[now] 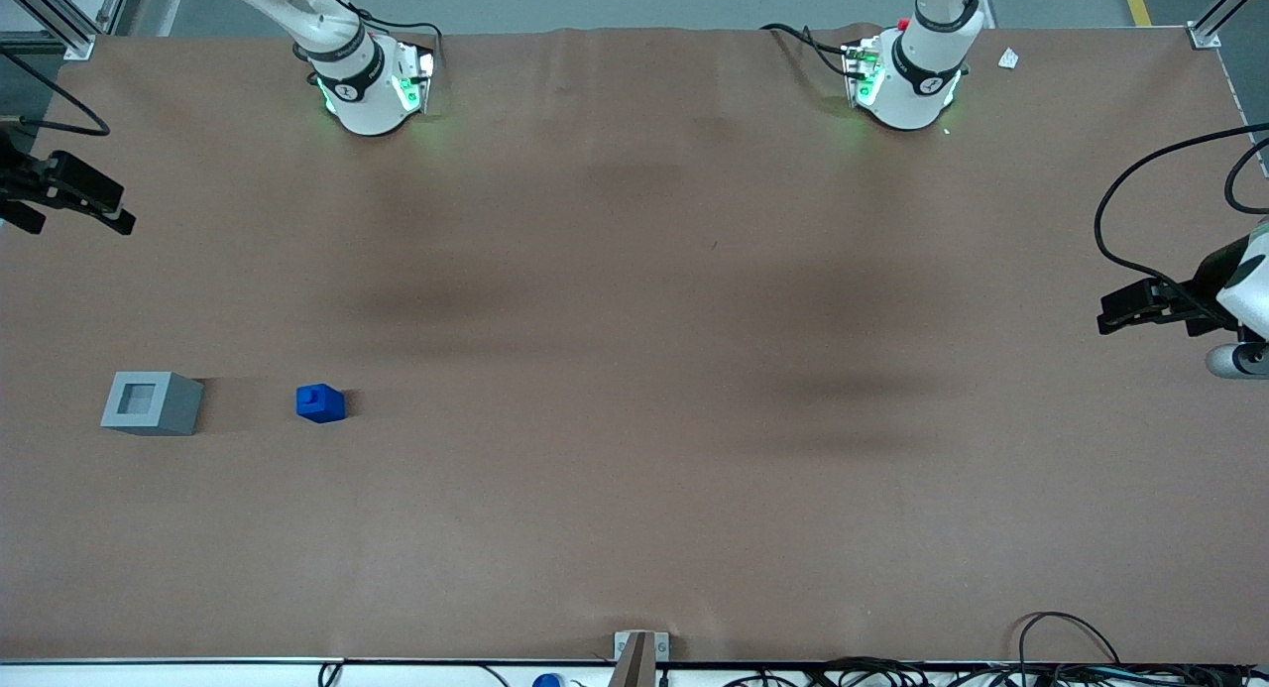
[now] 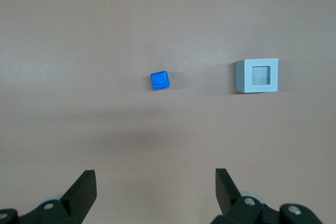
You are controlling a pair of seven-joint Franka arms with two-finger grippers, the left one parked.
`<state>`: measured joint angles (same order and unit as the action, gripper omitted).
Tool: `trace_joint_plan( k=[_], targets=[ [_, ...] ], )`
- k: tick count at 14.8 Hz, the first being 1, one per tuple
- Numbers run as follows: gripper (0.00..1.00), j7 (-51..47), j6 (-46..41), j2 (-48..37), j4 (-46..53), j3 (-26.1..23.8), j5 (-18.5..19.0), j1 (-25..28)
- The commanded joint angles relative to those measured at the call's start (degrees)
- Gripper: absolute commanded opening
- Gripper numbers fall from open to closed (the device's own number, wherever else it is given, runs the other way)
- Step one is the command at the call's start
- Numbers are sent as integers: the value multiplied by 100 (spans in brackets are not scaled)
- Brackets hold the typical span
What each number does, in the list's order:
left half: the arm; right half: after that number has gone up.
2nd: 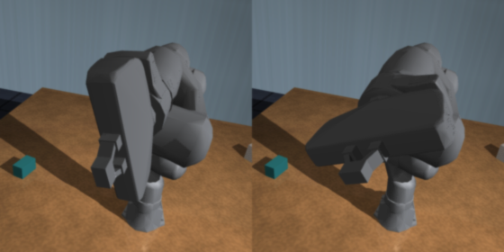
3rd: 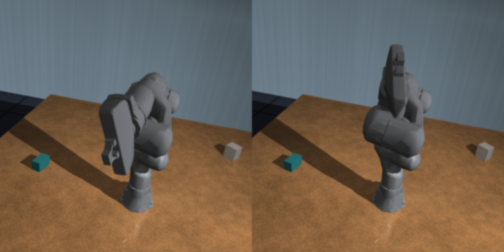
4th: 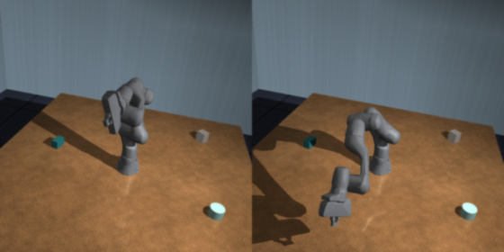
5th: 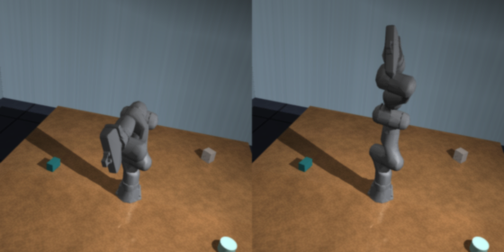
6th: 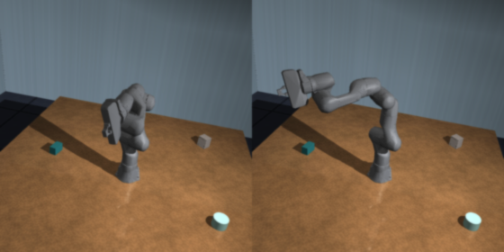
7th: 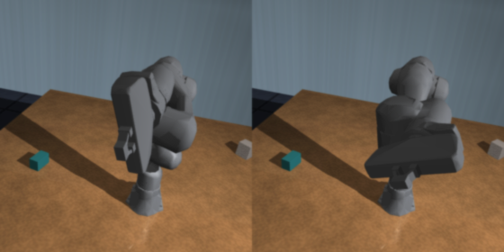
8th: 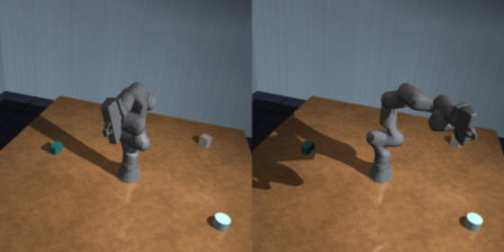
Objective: Insert blue part into gray base with right arm
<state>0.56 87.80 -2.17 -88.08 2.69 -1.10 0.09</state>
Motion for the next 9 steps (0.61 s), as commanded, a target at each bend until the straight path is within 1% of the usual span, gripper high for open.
trace_joint_plan(
  k=[1, 5, 7, 9],
  targets=[
    [100, 58, 8, -56, -42, -31, -4, -26],
    [100, 128, -44, -38, 45, -40, 4, 17],
    [100, 49, -96, -4, -7, -49, 74, 140],
    [100, 32, -88, 224, -25, -49, 83, 141]
  ],
)
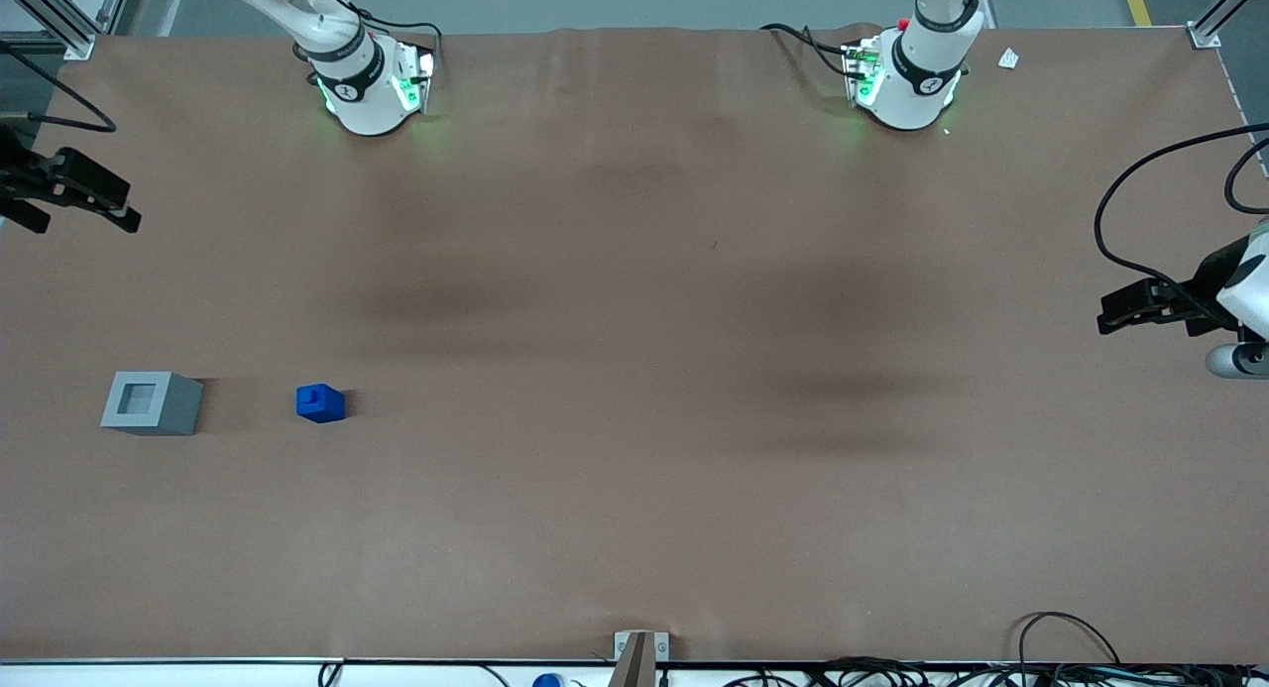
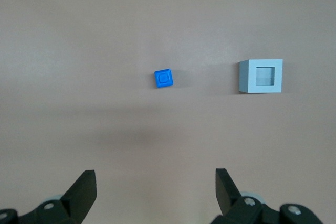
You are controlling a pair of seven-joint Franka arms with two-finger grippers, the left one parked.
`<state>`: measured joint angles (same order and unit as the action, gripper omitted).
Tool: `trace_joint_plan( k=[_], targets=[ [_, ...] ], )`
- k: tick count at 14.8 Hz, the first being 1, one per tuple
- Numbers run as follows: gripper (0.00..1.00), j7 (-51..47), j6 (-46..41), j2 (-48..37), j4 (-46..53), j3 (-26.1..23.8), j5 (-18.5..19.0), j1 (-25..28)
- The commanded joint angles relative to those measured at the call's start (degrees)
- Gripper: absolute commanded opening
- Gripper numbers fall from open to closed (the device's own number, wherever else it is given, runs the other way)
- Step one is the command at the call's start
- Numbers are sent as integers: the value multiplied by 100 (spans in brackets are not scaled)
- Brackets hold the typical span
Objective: Insert blue part into gray base with right arm
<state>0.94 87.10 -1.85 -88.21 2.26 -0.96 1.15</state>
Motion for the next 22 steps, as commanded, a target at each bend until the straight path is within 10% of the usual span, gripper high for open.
trace_joint_plan(
  k=[1, 6, 22],
  targets=[
    [100, -14, 44, 367, -20, -6, 61, 61],
    [100, -32, 184, 1115, 32, -6, 52, 193],
    [100, 64, 4280, 2741, -1910, 2, 52, 123]
  ],
)
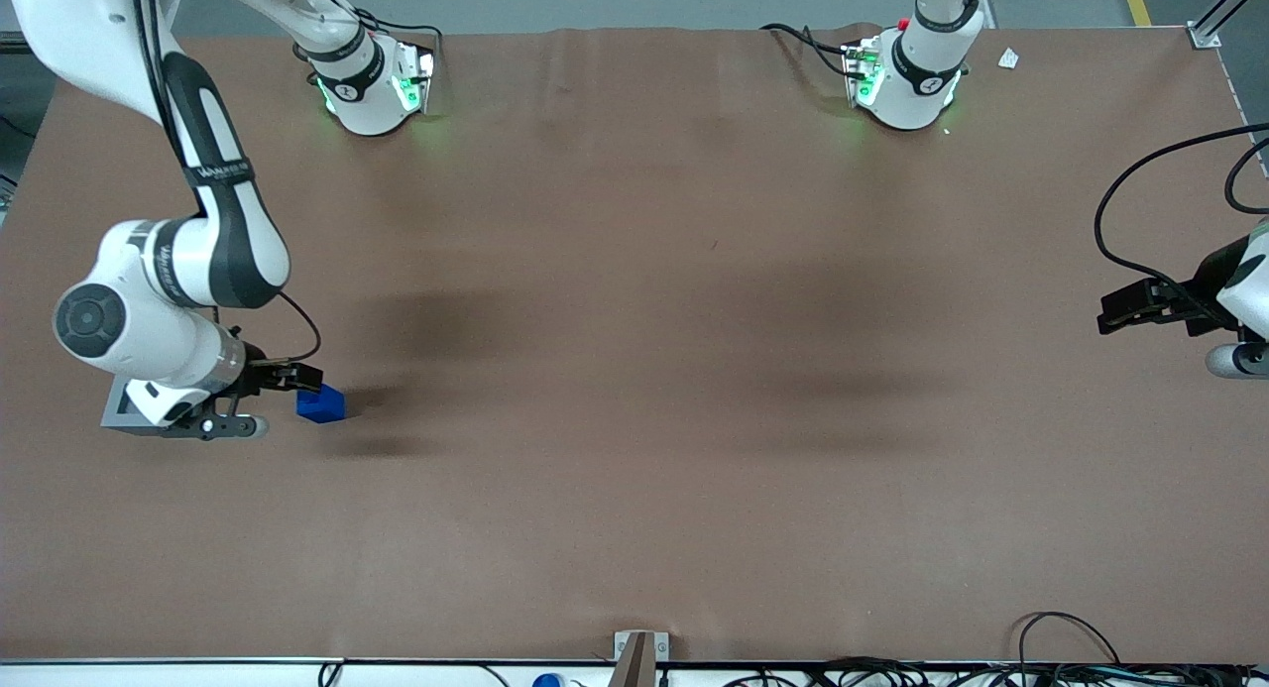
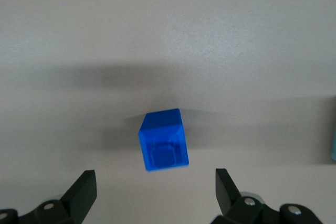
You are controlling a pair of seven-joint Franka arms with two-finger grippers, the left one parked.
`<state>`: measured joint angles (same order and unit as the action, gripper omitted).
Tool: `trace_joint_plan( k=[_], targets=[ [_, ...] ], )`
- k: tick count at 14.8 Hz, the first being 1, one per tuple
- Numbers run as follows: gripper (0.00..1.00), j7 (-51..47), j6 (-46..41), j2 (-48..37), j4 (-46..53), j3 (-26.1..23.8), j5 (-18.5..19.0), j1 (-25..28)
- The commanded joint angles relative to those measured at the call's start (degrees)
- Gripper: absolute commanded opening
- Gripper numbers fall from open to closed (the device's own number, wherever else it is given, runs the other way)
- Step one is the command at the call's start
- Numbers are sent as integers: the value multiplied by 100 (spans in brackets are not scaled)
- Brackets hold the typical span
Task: Insert blue part into gray base with right arm
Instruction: 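Move the open right gripper down over the blue block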
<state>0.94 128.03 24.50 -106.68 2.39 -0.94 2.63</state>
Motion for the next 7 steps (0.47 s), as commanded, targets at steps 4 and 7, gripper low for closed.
trace_joint_plan(
  k=[4, 7],
  targets=[
    [100, 327, 503, 362, -55, -10, 94, 10],
    [100, 531, 635, 529, -55, -10, 85, -43]
  ],
)
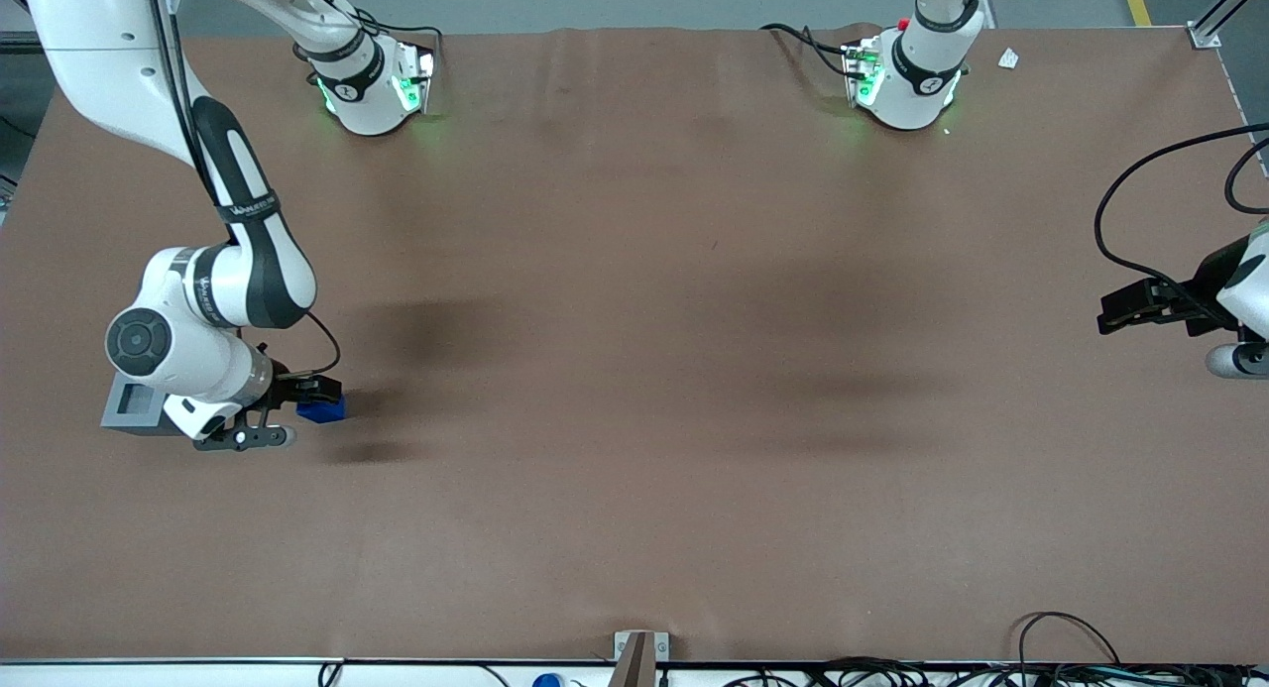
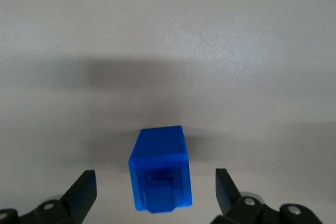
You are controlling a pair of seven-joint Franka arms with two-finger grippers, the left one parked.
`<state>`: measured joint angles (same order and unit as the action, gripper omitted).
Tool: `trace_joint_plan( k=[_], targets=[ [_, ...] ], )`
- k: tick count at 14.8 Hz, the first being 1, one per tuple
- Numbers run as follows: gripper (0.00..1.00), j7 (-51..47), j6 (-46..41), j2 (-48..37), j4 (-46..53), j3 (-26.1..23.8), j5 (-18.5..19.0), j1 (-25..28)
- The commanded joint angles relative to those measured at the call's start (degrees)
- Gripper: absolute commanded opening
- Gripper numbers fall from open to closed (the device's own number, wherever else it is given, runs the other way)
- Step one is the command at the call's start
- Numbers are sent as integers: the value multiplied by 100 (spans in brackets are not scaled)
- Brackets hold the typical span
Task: Insert blue part into gray base with right arm
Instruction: 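Close the right gripper on the blue block and lift it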
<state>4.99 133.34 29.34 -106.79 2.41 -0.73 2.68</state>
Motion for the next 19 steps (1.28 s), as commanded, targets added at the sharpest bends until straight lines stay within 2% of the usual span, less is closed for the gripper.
trace_joint_plan(
  k=[1, 5, 11, 14, 19],
  targets=[
    [100, 116, 113, 72, -52, -12, 64, -48],
    [99, 107, 104, 116, -52, -21, 55, -39],
    [84, 133, 52, 107, -26, -12, 64, -30],
    [69, 160, 43, 107, 1, -12, 64, -21],
    [35, 213, -10, 90, 18, 5, 73, -30]
  ],
)
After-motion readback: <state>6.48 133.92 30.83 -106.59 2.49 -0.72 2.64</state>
